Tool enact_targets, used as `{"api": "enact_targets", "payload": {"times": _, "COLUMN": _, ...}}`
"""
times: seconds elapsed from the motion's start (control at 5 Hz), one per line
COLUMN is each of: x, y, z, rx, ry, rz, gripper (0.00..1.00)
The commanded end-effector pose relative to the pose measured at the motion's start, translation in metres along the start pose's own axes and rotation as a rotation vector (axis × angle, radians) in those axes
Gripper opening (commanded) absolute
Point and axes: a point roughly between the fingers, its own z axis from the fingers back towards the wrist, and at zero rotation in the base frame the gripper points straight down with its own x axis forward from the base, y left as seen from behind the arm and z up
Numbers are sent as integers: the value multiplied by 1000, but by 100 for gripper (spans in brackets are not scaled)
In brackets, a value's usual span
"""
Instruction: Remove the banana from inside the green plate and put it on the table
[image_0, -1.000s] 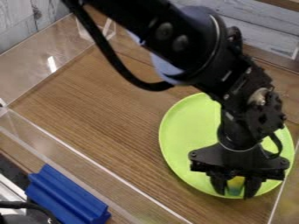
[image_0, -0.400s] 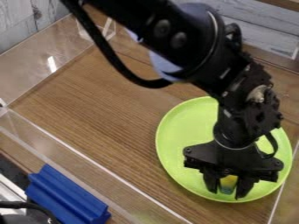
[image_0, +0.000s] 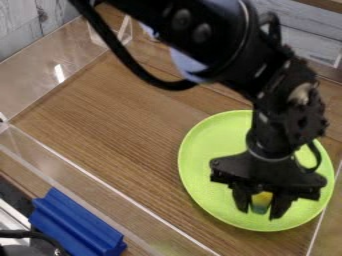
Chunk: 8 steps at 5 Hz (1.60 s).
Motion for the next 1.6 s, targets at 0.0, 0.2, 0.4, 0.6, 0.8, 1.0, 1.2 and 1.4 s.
{"api": "enact_targets", "payload": {"times": 0.0, "x": 15, "y": -7, "z": 27, "rx": -36, "ry": -51, "rz": 0, "gripper": 0}}
{"api": "enact_targets", "payload": {"times": 0.2, "x": 21, "y": -2, "z": 41, "rx": -38, "ry": -58, "rz": 6, "gripper": 0}}
{"api": "enact_targets", "payload": {"times": 0.4, "x": 34, "y": 8, "z": 71, "rx": -52, "ry": -62, "rz": -6, "gripper": 0}}
{"api": "enact_targets", "payload": {"times": 0.6, "x": 57, "y": 33, "z": 96, "rx": -53, "ry": -79, "rz": 25, "gripper": 0}}
{"api": "enact_targets", "payload": {"times": 0.8, "x": 80, "y": 74, "z": 111, "rx": -51, "ry": -106, "rz": 87, "gripper": 0}}
{"api": "enact_targets", "payload": {"times": 1.0, "x": 86, "y": 112, "z": 113, "rx": -46, "ry": -118, "rz": 125, "gripper": 0}}
{"api": "enact_targets", "payload": {"times": 1.2, "x": 89, "y": 118, "z": 104, "rx": -41, "ry": -135, "rz": 84, "gripper": 0}}
{"api": "enact_targets", "payload": {"times": 1.4, "x": 98, "y": 119, "z": 92, "rx": -27, "ry": -155, "rz": 67, "gripper": 0}}
